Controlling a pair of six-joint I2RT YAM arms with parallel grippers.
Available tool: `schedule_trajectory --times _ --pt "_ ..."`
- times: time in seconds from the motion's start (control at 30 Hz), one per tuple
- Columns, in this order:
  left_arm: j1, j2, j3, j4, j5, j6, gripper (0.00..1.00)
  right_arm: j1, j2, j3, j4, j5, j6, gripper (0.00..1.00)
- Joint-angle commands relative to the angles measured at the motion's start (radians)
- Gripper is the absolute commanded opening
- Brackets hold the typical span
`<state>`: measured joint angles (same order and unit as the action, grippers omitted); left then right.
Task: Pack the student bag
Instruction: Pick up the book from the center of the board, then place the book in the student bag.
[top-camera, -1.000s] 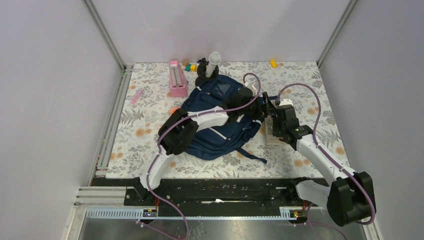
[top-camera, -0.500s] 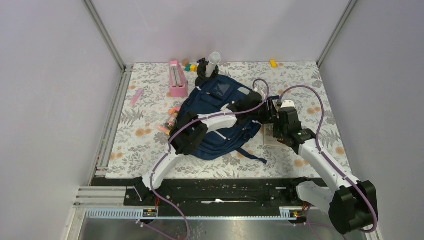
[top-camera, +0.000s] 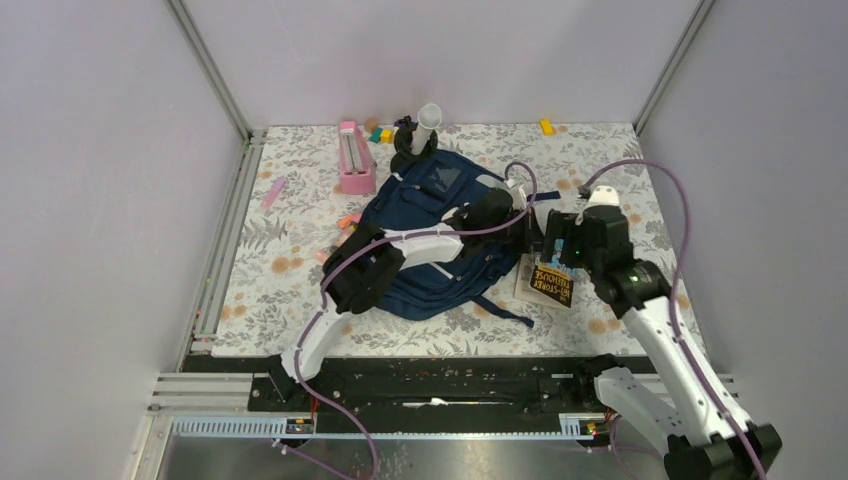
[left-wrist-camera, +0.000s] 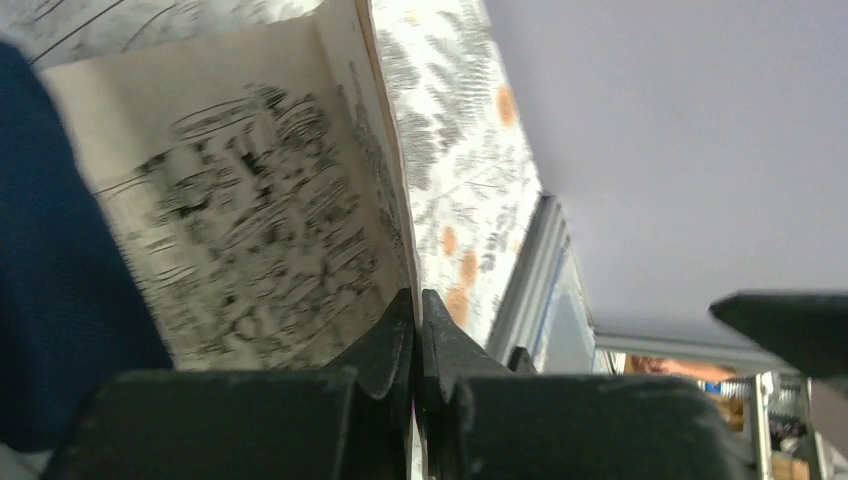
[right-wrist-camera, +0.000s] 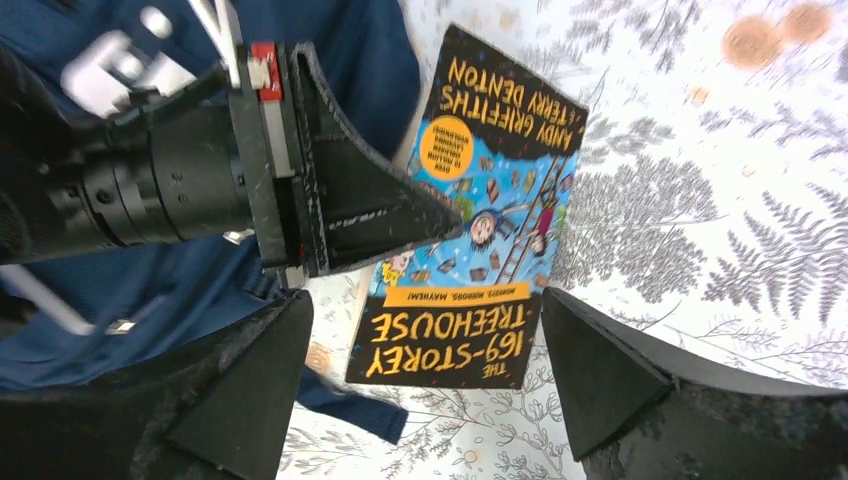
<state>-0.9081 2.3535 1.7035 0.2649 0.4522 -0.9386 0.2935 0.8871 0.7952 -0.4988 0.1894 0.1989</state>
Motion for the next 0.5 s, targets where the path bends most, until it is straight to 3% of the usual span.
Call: schedule_trajectory --times 0.0,0.2,0.47 --pt "0.018 -0.224 -0.050 0.258 0.103 0.074 0.00 -0.023 -0.104 0.160 -0.156 0.027 0.083 0.95" --pt "0.022 -0.378 -0.127 0.361 0.172 0.091 0.00 -0.055 -0.193 0.305 -0.249 0.014 0.166 1.00" --pt "0.023 -0.656 -0.217 0.226 0.163 0.279 0.00 -0.057 -0.274 0.396 -0.271 -0.032 0.262 1.00"
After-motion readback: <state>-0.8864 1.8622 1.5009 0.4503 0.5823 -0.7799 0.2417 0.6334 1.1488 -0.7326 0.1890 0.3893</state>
